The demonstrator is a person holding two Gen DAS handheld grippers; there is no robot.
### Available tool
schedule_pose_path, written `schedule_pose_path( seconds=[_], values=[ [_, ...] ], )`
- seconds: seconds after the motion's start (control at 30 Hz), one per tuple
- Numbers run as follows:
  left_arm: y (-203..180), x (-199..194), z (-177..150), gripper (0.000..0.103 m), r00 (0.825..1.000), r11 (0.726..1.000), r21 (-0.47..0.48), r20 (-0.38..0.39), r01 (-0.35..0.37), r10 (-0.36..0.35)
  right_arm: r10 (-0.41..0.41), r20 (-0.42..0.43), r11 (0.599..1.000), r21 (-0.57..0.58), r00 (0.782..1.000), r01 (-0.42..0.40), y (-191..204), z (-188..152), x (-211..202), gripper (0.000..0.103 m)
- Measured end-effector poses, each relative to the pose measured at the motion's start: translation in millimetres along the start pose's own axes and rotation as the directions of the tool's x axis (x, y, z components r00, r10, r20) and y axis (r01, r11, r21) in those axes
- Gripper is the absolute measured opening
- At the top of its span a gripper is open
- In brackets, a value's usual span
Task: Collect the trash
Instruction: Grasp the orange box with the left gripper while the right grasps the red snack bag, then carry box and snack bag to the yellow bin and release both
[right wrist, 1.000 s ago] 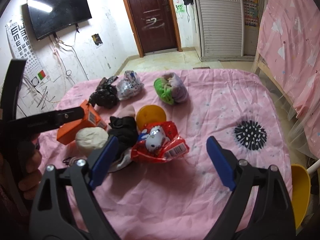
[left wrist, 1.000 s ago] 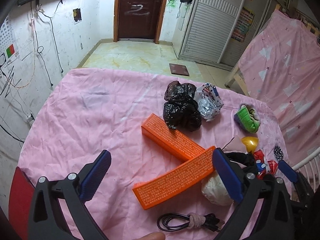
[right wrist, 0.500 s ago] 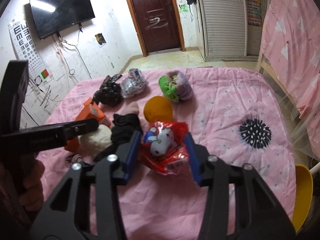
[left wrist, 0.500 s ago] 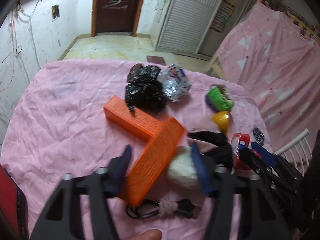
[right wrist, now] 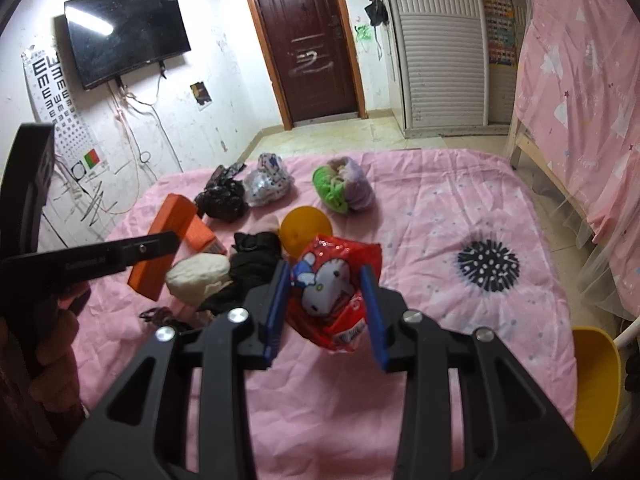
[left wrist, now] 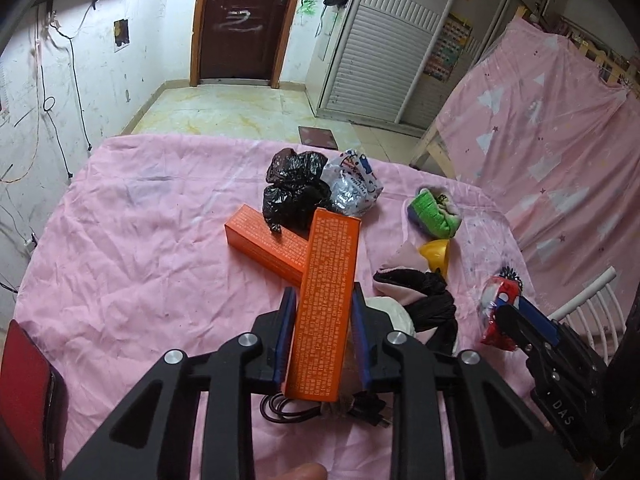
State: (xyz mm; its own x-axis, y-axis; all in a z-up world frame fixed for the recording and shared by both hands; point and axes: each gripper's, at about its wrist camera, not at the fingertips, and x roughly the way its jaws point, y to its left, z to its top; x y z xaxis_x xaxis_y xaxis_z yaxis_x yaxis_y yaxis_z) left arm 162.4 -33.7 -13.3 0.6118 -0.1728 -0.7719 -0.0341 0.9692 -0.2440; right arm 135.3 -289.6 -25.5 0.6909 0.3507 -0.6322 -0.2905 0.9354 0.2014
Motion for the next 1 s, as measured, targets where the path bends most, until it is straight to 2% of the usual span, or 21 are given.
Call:
schedule_pose_path(
  seconds=[0.3, 0.6, 0.77, 1.0],
  values=[
    [-22.8, -36.8, 2.9, 0.019, 0.996, 0.999, 0.042, 0.085, 0.003, -0.007, -0.016, 0.069, 0.999, 0.031, 0.998, 0.014, -17.0, -3.2, -30.8, 0.034],
    [-73.6, -69.7, -3.3, 0.02, 0.988, 0.991, 0.132, 0.143, 0.036, -0.055, -0.051, 0.165, 0.996, 0.075, 0.985, 0.039, -41.0, -6.7, -76.5, 0.034],
    [-107.1, -84.3, -10.5, 0.02, 0.981, 0.979, 0.193, 0.169, 0.062, -0.096, -0.099, 0.22, 0.99, 0.117, 0.97, 0.075, -64.8, -11.3, -108.5, 0.034],
    [-160.3, -95.6, -25.2, 0.02, 0.971, 0.951, 0.285, 0.168, 0.116, -0.169, -0.188, 0.303, 0.969, 0.215, 0.934, 0.125, -113.9, -24.7, -163.5, 0.034]
  ],
)
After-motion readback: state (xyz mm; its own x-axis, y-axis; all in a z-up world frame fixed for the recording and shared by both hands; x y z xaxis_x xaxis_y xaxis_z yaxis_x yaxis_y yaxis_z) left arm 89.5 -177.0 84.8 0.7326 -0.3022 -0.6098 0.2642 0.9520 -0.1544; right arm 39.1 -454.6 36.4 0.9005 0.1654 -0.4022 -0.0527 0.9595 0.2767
